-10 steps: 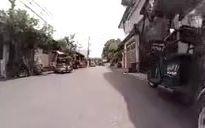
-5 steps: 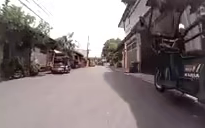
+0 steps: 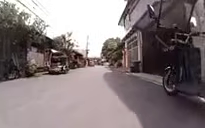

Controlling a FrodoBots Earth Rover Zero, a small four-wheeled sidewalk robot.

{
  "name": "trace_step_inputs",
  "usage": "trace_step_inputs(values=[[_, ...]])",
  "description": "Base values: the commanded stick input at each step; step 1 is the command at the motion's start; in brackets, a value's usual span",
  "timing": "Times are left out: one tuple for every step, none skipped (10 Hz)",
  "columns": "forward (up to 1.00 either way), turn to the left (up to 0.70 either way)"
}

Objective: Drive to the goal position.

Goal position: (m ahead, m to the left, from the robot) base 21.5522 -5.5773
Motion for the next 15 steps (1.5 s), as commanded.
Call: trace_step_inputs(values=[[0.85, 0.00], [0.92, 0.00], [1.00, 0.00], [1.00, 0.00], [1.00, 0.00], [1.00, 0.00], [1.00, 0.00], [1.00, 0.00], [1.00, 0.00], [1.00, 0.00], [1.00, 0.00], [1.00, 0.00], [1.00, 0.00], [1.00, 0.00], [1.00, 0.00]])
